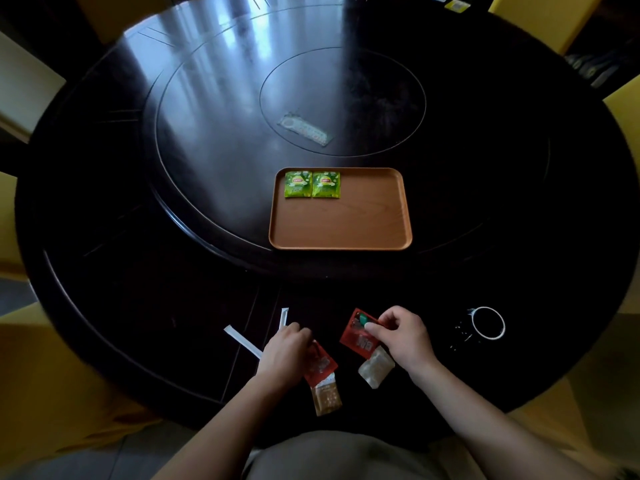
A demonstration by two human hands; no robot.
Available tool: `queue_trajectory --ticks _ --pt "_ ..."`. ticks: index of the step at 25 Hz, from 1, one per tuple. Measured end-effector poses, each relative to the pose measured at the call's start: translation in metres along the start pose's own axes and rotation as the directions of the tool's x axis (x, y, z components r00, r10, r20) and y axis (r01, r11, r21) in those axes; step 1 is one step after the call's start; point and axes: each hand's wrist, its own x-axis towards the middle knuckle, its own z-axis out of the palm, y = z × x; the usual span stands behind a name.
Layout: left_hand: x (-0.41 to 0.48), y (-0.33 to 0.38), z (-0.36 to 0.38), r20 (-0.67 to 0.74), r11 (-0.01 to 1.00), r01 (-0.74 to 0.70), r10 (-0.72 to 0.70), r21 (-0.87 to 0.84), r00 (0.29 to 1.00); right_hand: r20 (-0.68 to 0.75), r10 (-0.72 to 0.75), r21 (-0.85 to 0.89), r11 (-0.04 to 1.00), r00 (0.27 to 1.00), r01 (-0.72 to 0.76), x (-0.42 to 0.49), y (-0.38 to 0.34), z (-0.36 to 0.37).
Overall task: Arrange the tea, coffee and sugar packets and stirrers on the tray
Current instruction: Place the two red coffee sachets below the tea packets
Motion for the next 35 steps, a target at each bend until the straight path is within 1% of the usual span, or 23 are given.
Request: queue_trajectory --ticks 1,2,3,4,5,7,9,11,15,19,20,21,22,23,25,27,29,30,31,33,34,35 --pt "-0.002 -0.001 -0.001 0.002 0.997 0.036 -0.036 -0.063 0.999 -0.012 0.004 0.046 0.999 1.000 -0.004 -0.001 -0.001 -0.002" --pt "-0.004 -0.002 -0.003 0.016 0.979 0.105 -0.104 -0.173 0.994 -0.018 0.013 0.088 0.996 1.000 -0.011 -0.002 -0.002 -0.003" --pt "-0.006 -0.004 -0.006 0.044 0.927 0.186 -0.182 -0.325 0.982 -0.021 0.023 0.129 0.991 1.000 -0.020 -0.003 -0.004 -0.004" --pt "-0.009 -0.005 -0.009 0.085 0.846 0.258 -0.248 -0.467 0.965 -0.023 0.033 0.166 0.986 0.999 -0.028 -0.003 -0.006 -0.004" --pt "-0.012 -0.007 -0.012 0.119 0.757 0.300 -0.286 -0.580 0.951 -0.026 0.039 0.193 0.981 0.999 -0.033 -0.003 -0.008 -0.004" --pt "-0.019 -0.010 -0.017 0.162 0.614 0.335 -0.320 -0.715 0.933 -0.027 0.041 0.232 0.972 0.999 -0.033 -0.003 -0.012 -0.004" --pt "-0.025 -0.011 -0.023 0.184 0.503 0.354 -0.356 -0.788 0.916 -0.020 0.040 0.270 0.962 0.999 -0.033 -0.003 -0.016 -0.004" --pt "-0.027 -0.012 -0.028 0.182 0.429 0.356 -0.396 -0.830 0.900 -0.009 0.044 0.300 0.953 0.999 -0.039 -0.002 -0.022 -0.002" --pt "-0.022 -0.011 -0.045 0.177 0.272 0.298 -0.394 -0.915 0.902 0.016 0.036 0.365 0.930 0.999 -0.040 0.004 -0.035 0.000" --pt "-0.002 -0.009 -0.070 0.188 0.083 0.240 -0.405 -0.967 0.895 0.018 0.017 0.419 0.907 1.000 -0.023 0.016 -0.052 -0.002" --pt "0.005 -0.008 -0.076 0.172 0.059 0.217 -0.424 -0.975 0.889 0.010 0.009 0.420 0.907 1.000 -0.013 0.020 -0.058 -0.003" --pt "0.012 -0.008 -0.082 0.133 0.067 0.182 -0.448 -0.981 0.884 0.000 0.001 0.415 0.910 1.000 -0.001 0.026 -0.064 -0.004" --pt "0.020 -0.007 -0.088 0.074 0.112 0.141 -0.465 -0.984 0.882 -0.014 -0.008 0.405 0.914 1.000 0.013 0.033 -0.071 -0.005" --pt "0.030 -0.007 -0.094 0.003 0.183 0.098 -0.463 -0.978 0.886 -0.029 -0.019 0.391 0.920 0.999 0.029 0.041 -0.079 -0.007" --pt "0.051 -0.006 -0.107 -0.128 0.359 0.035 -0.422 -0.933 0.897 -0.051 -0.037 0.364 0.930 0.998 0.053 0.061 -0.096 -0.010" --pt "0.075 -0.006 -0.118 -0.251 0.541 0.004 -0.397 -0.841 0.883 -0.077 -0.081 0.320 0.942 0.994 0.102 0.081 -0.114 -0.012" --pt "0.101 -0.009 -0.125 -0.420 0.749 -0.024 -0.345 -0.662 0.840 -0.147 -0.156 0.200 0.963 0.977 0.183 0.101 -0.129 -0.013" --pt "0.112 -0.008 -0.127 -0.498 0.836 -0.043 -0.283 -0.547 0.820 -0.189 -0.194 0.123 0.968 0.963 0.219 0.110 -0.135 -0.014" --pt "0.122 -0.007 -0.128 -0.553 0.897 -0.066 -0.210 -0.437 0.806 -0.222 -0.237 0.055 0.965 0.946 0.255 0.118 -0.141 -0.015" --pt "0.141 -0.008 -0.125 -0.580 0.964 -0.087 -0.078 -0.251 0.811 -0.277 -0.344 -0.049 0.937 0.897 0.345 0.135 -0.147 -0.017" --pt "0.151 -0.009 -0.123 -0.565 0.983 -0.072 -0.035 -0.166 0.824 -0.312 -0.419 -0.123 0.908 0.852 0.401 0.144 -0.148 -0.017" --pt "0.153 -0.010 -0.120 -0.543 0.995 -0.051 -0.004 -0.086 0.840 -0.336 -0.511 -0.215 0.859 0.791 0.464 0.146 -0.147 -0.016"
